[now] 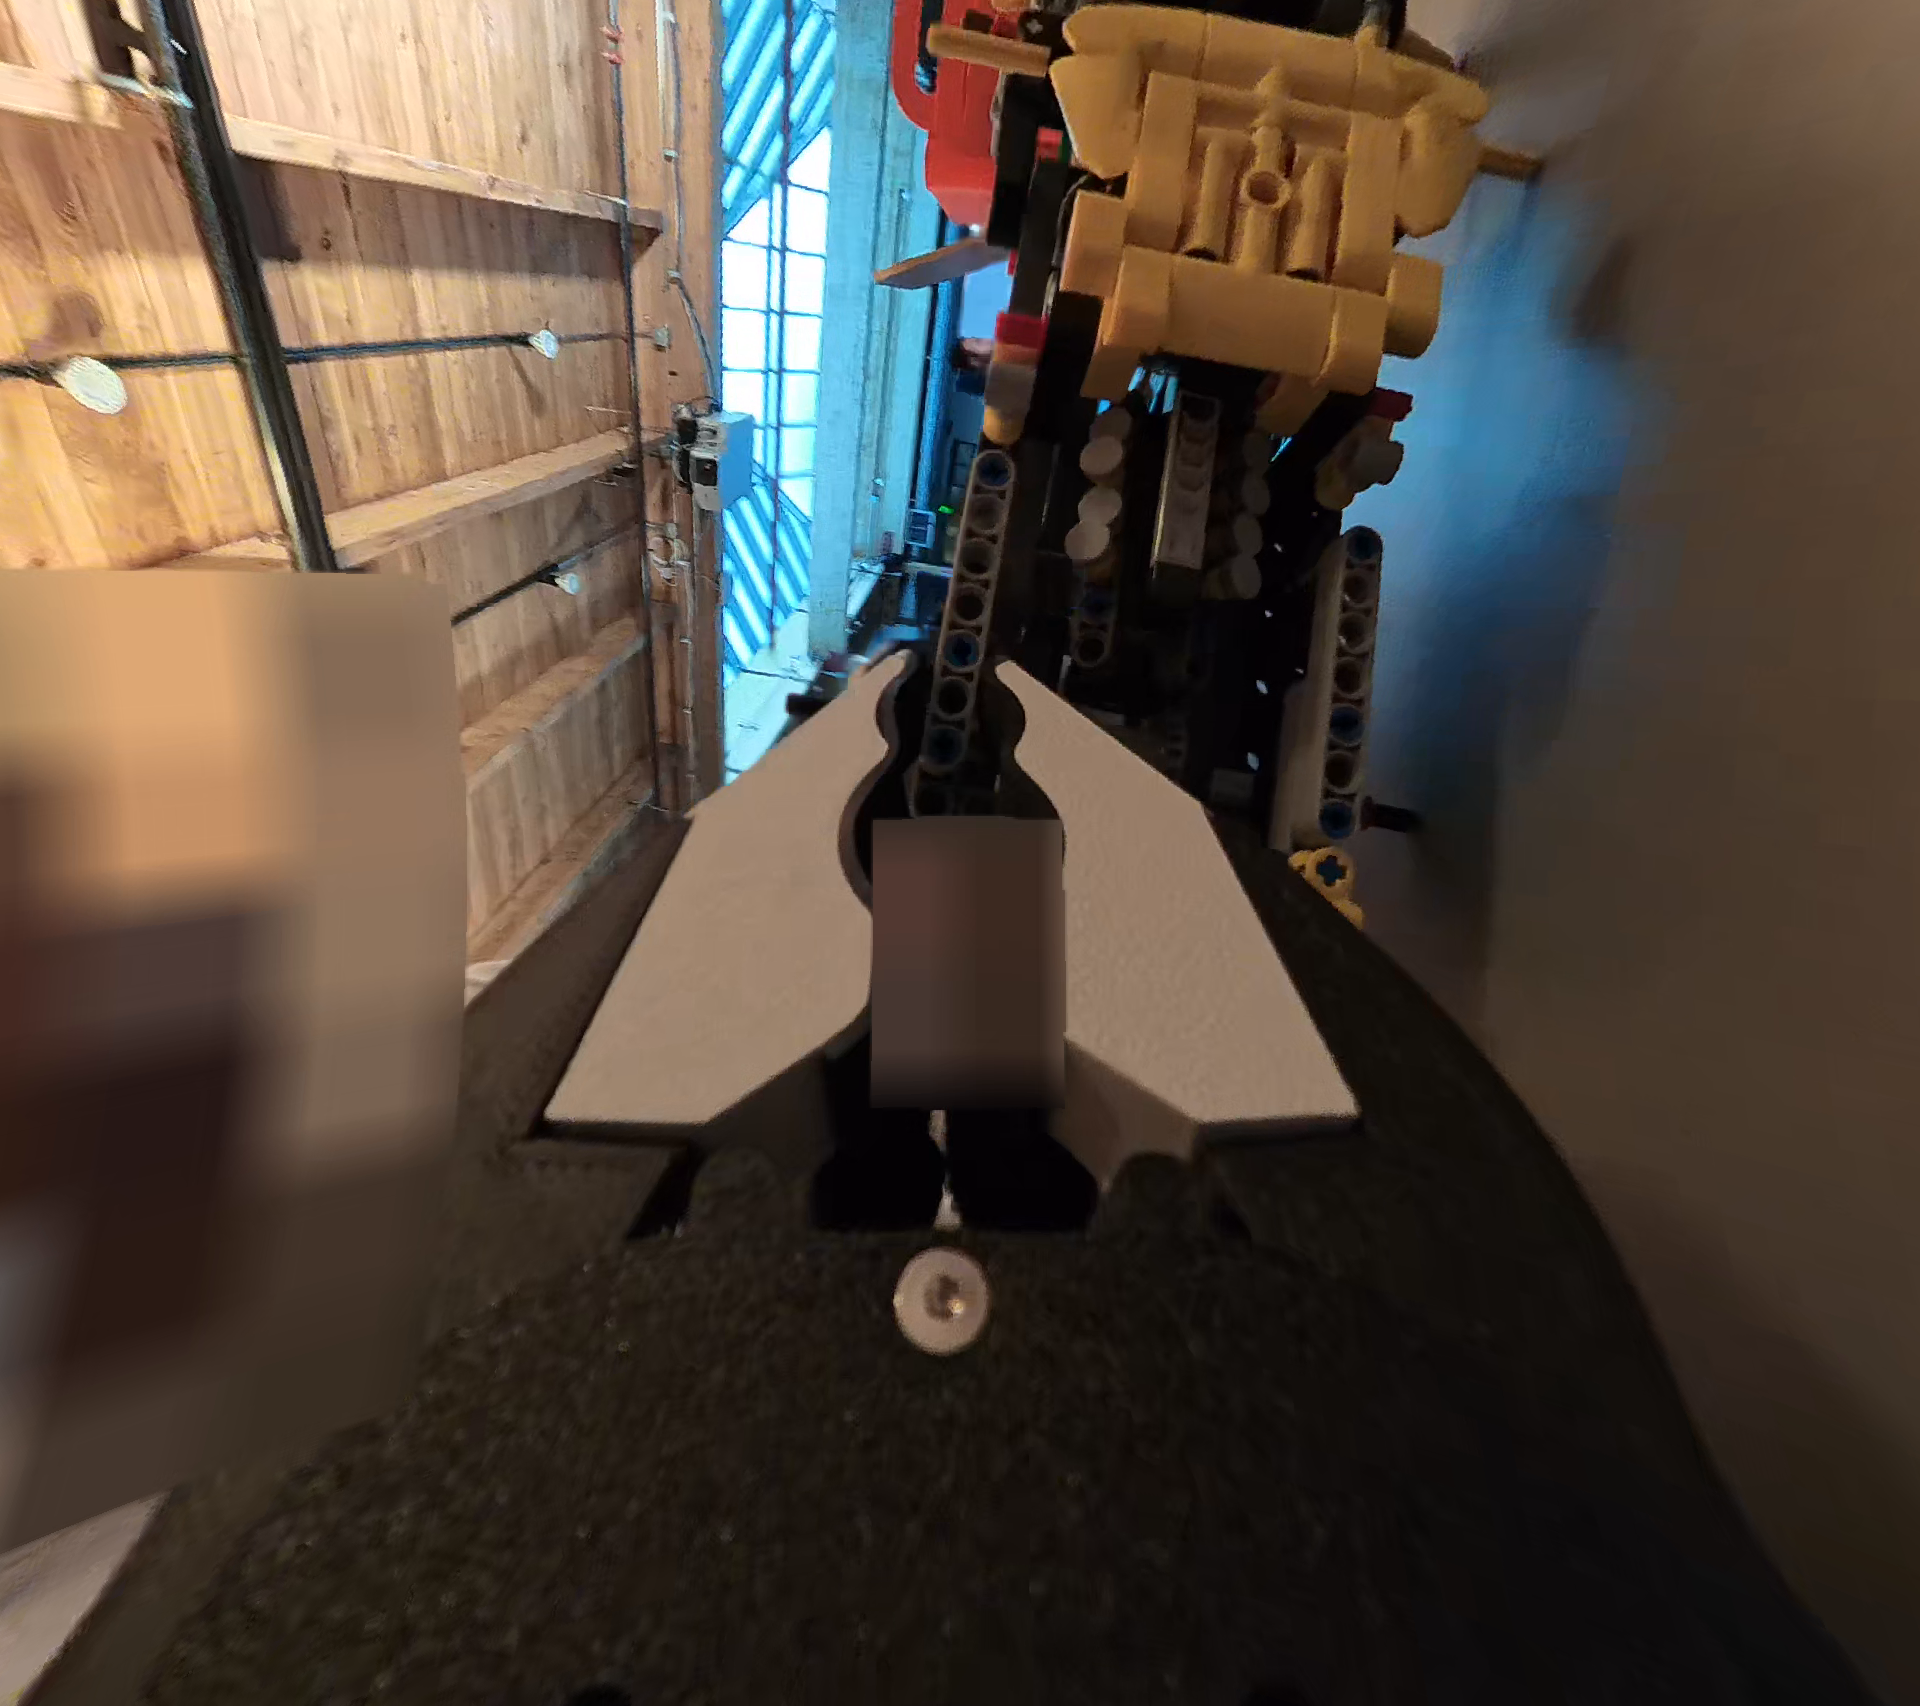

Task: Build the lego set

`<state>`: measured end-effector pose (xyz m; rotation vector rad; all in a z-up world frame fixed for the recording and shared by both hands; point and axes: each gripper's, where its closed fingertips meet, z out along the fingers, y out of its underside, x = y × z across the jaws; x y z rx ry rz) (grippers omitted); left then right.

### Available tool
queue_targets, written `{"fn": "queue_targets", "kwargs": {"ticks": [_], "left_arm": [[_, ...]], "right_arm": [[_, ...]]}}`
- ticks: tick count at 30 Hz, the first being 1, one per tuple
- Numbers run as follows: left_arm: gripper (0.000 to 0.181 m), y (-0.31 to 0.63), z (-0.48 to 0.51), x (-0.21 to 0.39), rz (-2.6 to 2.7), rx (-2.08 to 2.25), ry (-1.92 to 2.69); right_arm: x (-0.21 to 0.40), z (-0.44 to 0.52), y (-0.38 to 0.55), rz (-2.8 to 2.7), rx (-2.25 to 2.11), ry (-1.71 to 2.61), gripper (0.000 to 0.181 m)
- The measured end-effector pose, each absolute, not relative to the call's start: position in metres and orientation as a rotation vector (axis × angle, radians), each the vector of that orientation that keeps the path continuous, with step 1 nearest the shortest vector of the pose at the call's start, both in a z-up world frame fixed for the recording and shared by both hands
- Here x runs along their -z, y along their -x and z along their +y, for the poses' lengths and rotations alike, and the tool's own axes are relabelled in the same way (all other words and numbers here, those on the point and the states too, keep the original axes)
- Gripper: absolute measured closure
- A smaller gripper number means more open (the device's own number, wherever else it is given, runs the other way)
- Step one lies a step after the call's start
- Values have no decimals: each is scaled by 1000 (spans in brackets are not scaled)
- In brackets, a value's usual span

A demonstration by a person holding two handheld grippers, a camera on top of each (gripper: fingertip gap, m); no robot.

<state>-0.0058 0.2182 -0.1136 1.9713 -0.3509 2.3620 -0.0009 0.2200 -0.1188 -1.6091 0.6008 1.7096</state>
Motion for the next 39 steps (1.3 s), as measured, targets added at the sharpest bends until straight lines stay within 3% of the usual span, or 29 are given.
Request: {"fn": "queue_targets", "kwargs": {"ticks": [19, 23, 27, 29, 39], "left_arm": [[165, 16, 231, 120, -461, -2290, -2172], [165, 22, 231, 120, -541, -2266, -2134], [165, 23, 230, 120, -586, -2256, -2109], [165, 23, 231, 120, -596, -2261, -2107], [165, 23, 225, 120, -714, -2252, -2109]], "right_arm": [[119, 225, 17, 559, -1699, 1656, 172], [108, 230, 6, 477, -1837, 1636, 148], [111, 243, 10, 401, -1872, 1745, 155], [120, 247, 11, 375, -1835, 1826, 174], [121, 234, 10, 315, -1912, 1872, 175]]}}
